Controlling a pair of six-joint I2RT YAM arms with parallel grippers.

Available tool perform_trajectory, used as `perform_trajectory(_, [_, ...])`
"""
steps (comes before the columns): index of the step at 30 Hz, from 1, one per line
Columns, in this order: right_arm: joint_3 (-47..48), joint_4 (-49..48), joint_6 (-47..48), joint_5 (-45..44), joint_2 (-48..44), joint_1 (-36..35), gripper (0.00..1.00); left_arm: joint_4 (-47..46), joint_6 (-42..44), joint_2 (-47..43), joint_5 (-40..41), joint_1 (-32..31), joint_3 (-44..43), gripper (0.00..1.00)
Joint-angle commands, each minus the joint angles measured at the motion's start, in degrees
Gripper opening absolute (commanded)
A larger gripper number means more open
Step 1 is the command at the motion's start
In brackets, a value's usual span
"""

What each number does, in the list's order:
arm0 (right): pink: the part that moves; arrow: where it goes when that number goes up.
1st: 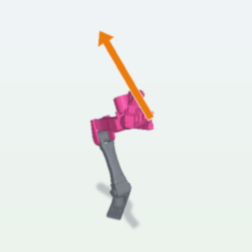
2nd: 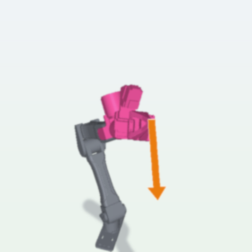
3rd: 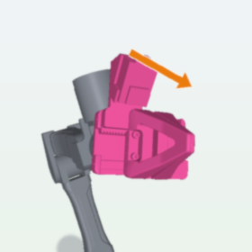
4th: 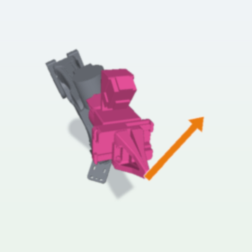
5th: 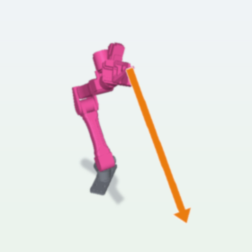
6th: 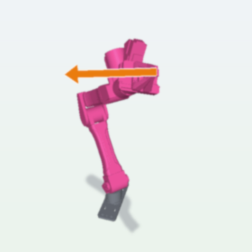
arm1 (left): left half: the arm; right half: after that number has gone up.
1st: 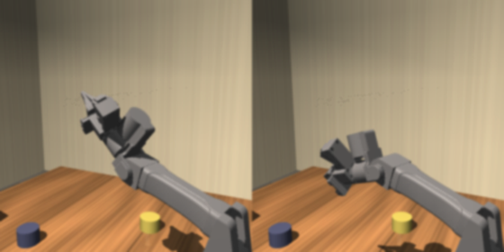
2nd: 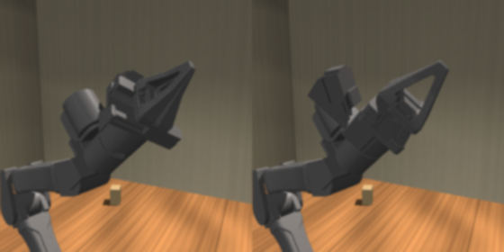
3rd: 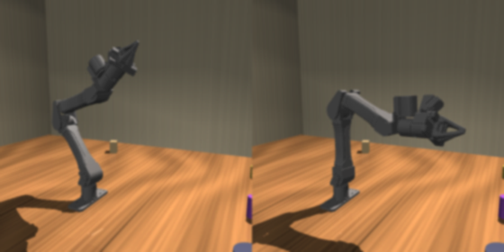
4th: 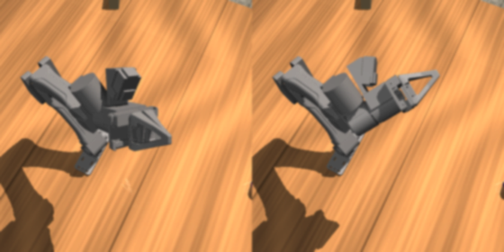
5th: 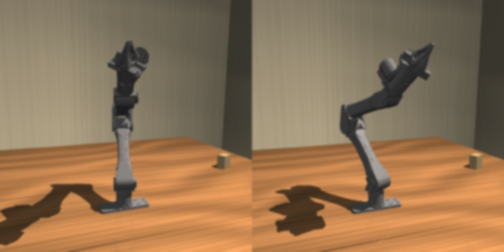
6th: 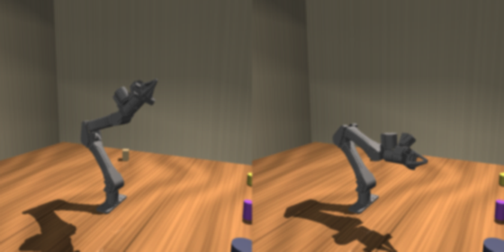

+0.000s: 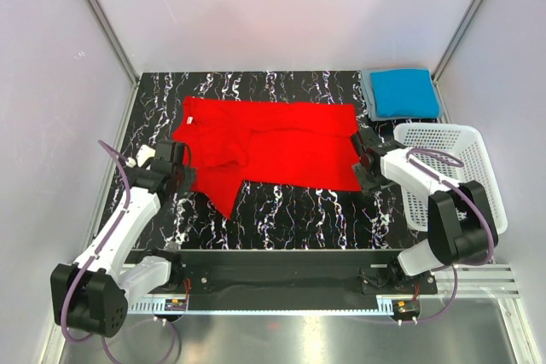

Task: Fold and stack the t-shirts
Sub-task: Fold the tshirt

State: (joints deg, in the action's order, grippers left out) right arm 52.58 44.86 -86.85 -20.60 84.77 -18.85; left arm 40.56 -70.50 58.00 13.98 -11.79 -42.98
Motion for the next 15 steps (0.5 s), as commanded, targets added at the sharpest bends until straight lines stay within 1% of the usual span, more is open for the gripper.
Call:
perform_trajectory(1, [-0.19,-2.76,-1.22,-2.69,1.79,-0.40,0.55,-2.32,0.45,0.97,2.37,-0.16,-3.25,0.00])
perform_trajectory(6, [-1.33,-3.73,-2.53,-2.52,4.34,-0.48,0.54,-2.50,0.28,0.89,2.72,-0.16,-3.16,0.00])
perform_trajectory(12, [-4.59,-7.15,-3.59,-1.46,6.72,-0.40,0.52,-2.41,0.19,0.89,3.07,-0.16,-2.63,0.00])
perform_trajectory(15, [-5.03,-7.95,-3.68,-1.72,7.42,-0.40,0.49,-2.41,0.01,0.98,3.34,-0.16,-2.46,0.00])
